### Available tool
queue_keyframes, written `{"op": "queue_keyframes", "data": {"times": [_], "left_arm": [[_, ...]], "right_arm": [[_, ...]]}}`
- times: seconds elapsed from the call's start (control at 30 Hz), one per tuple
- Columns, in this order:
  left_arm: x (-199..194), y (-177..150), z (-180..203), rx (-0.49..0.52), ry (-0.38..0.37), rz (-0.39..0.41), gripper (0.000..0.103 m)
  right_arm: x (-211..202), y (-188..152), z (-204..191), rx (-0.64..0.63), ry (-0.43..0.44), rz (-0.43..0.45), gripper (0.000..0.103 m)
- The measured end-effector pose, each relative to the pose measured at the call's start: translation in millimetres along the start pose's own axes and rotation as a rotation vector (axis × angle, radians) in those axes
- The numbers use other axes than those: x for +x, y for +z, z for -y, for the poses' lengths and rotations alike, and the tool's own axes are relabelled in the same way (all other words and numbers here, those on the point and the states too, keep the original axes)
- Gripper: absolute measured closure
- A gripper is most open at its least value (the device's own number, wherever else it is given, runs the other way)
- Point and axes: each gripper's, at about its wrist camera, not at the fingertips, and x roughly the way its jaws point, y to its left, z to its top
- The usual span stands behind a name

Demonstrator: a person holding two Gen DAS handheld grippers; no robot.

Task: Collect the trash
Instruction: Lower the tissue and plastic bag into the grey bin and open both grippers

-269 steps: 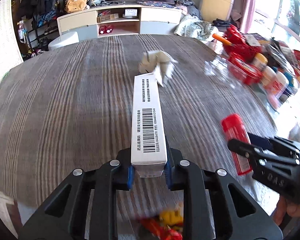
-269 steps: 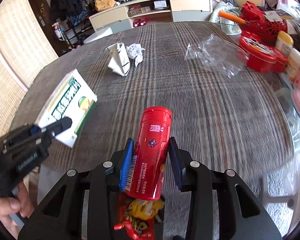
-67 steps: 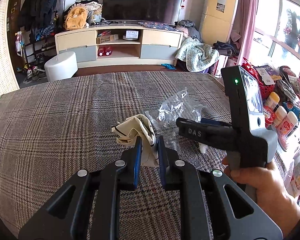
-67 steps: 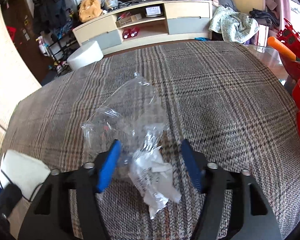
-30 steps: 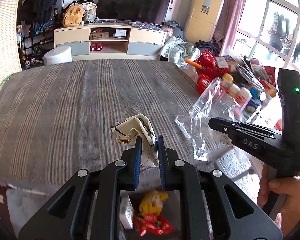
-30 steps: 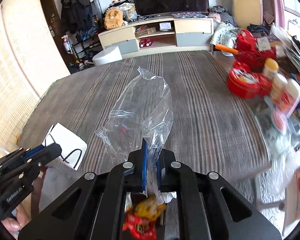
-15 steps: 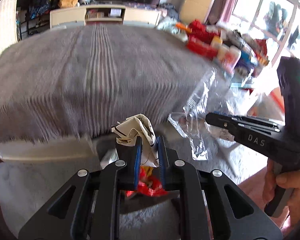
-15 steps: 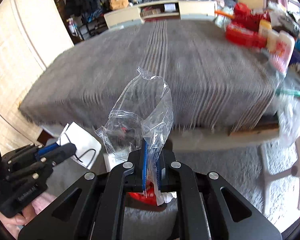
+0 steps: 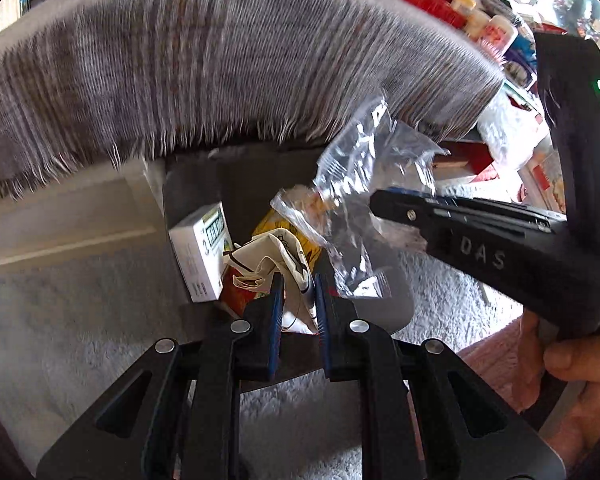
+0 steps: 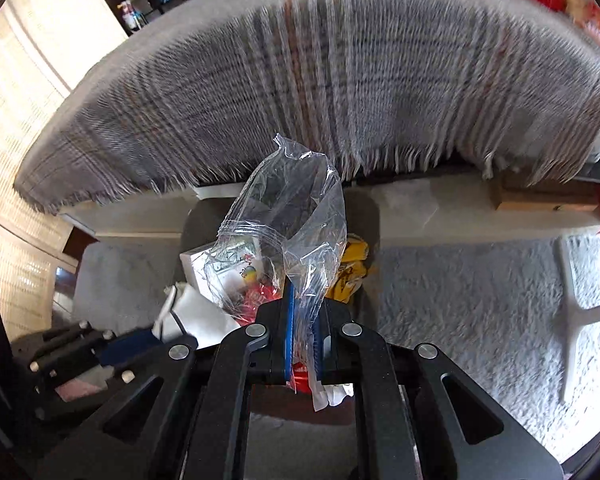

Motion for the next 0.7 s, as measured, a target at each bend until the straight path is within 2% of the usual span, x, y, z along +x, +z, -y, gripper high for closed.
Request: {"op": "queue_keyframes", "data": {"times": [0.33, 0.5, 0.53, 0.6, 0.63, 0.7], "left_arm": [[37, 0, -17, -0.081, -0.021, -0.105, 0.086], [35, -1, -23, -0.096, -0.016, -0.094, 0.084], [33, -1, -24, -0.099, -0.019, -0.089, 0.083], [28, -1, -26, -0.102, -0.017, -0.079, 0.077], [24, -2, -27, -0.101, -0.014, -0.071, 0.072], [16, -3, -25, -0.083, 0.0, -0.049, 0.068]], "right_arm": [[39, -1, 1, 0.036, 0.067, -0.108, 0.091], [42, 1, 4, 0.071, 0.087, -0.117, 0.09], [41, 2, 5, 0.077, 0.089, -0.114, 0.087], [37, 3, 9, 0.093, 0.097, -0.103, 0.07], [33, 4, 10, 0.098, 0.099, -0.092, 0.052], [26, 6, 11, 0.098, 0.091, -0.063, 0.05]]}}
